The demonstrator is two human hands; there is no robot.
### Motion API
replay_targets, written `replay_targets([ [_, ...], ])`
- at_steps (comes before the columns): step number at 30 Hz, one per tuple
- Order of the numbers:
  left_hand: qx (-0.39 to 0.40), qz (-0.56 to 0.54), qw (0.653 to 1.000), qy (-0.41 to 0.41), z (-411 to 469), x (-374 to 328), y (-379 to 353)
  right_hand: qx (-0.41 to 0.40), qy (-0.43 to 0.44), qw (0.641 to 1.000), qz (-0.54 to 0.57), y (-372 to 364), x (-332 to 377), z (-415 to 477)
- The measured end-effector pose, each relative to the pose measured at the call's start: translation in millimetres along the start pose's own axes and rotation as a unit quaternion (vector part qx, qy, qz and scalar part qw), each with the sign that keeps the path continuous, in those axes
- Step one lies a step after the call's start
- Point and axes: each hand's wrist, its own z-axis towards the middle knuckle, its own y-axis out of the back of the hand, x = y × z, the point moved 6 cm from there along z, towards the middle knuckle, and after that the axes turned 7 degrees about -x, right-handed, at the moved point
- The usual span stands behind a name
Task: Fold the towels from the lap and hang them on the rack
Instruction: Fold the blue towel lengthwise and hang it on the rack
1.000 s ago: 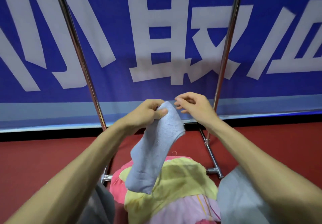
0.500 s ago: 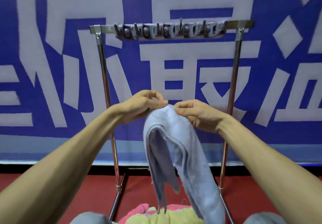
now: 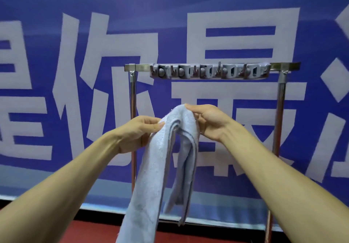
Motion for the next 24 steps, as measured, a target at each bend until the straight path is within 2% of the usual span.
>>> replay_targets([
  [10,-0.129,-0.011,0.987,-0.095,61,-53,85,0.044,0.044,0.998,0.021,-56,42,97],
  [12,-0.149,-0.008,0.982,-0.114,78,-66,101,0.019,0.068,0.997,0.029,-65,61,120],
  [16,-0.208,0.023,0.963,-0.169,107,-95,128,-0.091,0.159,0.979,-0.093,-68,103,163],
  [18,-0.238,0.049,0.951,-0.189,120,-107,140,-0.142,0.218,0.95,-0.176,-69,122,179],
  [19,-0.252,0.062,0.946,-0.195,125,-112,145,-0.168,0.253,0.922,-0.24,-70,131,183],
  [22,-0.293,0.077,0.932,-0.197,142,-119,157,-0.237,0.341,0.795,-0.441,-80,149,186],
  [24,-0.322,0.08,0.924,-0.19,152,-117,165,-0.252,0.356,0.73,-0.526,-88,148,184],
])
